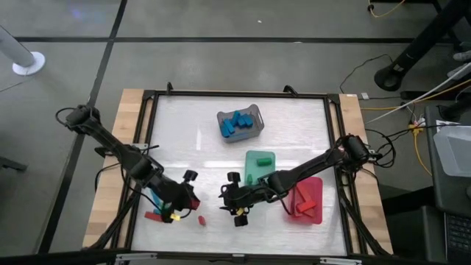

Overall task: Sort blocks
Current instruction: Put the red block into the pink bin

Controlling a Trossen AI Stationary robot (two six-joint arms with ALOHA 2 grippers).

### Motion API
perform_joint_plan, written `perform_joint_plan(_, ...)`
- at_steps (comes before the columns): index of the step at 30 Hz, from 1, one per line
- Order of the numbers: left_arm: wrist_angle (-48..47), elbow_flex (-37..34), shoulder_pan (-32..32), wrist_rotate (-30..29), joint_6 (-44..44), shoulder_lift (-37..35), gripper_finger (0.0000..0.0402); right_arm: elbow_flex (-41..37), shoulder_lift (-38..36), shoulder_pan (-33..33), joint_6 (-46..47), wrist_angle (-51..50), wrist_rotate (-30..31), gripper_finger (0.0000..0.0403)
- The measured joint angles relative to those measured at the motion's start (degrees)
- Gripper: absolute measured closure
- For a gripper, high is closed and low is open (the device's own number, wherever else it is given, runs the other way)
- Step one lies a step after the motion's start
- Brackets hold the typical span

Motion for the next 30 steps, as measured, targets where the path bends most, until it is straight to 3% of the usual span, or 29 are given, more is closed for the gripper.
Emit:
perform_joint_plan(5, 5.85, 2.15, 0.74, 0.5, 4.93, -1.11, 0.0306, 0.02, 1.0, 0.0, -2.46, 5.0, 1.36, 0.0226)
perform_joint_plan(15, 22.16, 2.12, 0.99, 6.76, 12.48, -1.55, 0.0305, 0.02, 1.61, 0.0, -18.56, 23.96, 2.4, 0.0226)
perform_joint_plan(24, 29.77, 2.12, 0.86, 8.81, 18.3, -1.55, 0.0305, 0.02, 1.61, -0.02, -24.64, 34.06, -7.65, 0.0226)
perform_joint_plan(30, 30.97, 2.12, 0.93, 9.26, 23.16, -1.55, 0.0305, 0.02, 1.61, -0.02, -24.82, 36.4, -8.93, 0.0226)
